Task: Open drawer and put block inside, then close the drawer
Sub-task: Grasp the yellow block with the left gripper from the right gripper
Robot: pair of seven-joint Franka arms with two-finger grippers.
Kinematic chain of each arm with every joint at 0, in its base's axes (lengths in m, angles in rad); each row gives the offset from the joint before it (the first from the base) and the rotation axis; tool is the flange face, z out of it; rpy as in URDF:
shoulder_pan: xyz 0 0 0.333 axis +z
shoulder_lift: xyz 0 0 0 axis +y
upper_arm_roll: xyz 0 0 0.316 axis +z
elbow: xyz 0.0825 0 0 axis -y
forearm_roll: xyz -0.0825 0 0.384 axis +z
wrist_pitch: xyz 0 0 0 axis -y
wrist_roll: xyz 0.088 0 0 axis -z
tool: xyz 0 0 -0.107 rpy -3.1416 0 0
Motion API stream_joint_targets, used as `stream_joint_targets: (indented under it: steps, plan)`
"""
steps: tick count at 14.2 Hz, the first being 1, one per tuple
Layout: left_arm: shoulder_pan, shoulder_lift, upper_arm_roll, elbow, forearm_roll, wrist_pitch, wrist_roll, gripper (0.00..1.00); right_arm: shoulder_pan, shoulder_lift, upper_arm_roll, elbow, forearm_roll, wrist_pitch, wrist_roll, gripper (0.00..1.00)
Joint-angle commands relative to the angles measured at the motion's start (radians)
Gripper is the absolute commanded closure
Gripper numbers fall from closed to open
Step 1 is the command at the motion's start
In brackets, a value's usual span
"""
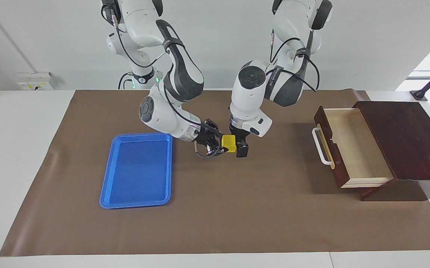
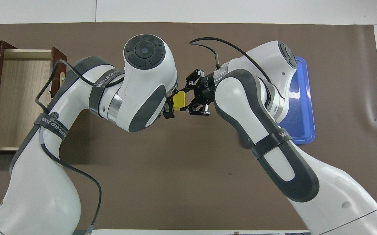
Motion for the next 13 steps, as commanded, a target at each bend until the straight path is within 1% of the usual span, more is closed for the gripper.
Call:
stream_joint_targets:
  steps: [1, 3, 5, 6, 7, 13]
  plan:
    - [-0.030, 0.006, 0.010, 0.000, 0.013, 0.014, -0.021, 0.00, -0.004, 0.011, 0.000, 0.018, 0.025, 0.000, 0.005, 1.00]
    - [-0.034, 0.004, 0.010, -0.018, 0.014, 0.024, -0.021, 0.00, -0.006, 0.011, 0.000, 0.018, 0.025, 0.000, 0.004, 1.00]
    - [-0.034, 0.004, 0.010, -0.018, 0.014, 0.027, -0.021, 0.62, -0.007, 0.011, 0.000, 0.018, 0.025, -0.001, 0.004, 1.00]
    - [-0.034, 0.004, 0.010, -0.018, 0.016, 0.027, -0.015, 0.87, -0.009, 0.011, 0.000, 0.018, 0.025, -0.004, 0.004, 1.00]
    - [-0.034, 0.004, 0.010, -0.018, 0.016, 0.026, -0.010, 1.00, -0.010, 0.011, 0.000, 0.018, 0.025, -0.004, 0.004, 1.00]
    - [-0.031, 0.004, 0.010, -0.015, 0.014, 0.023, -0.009, 1.00, -0.018, 0.010, 0.000, 0.018, 0.025, -0.011, 0.004, 1.00]
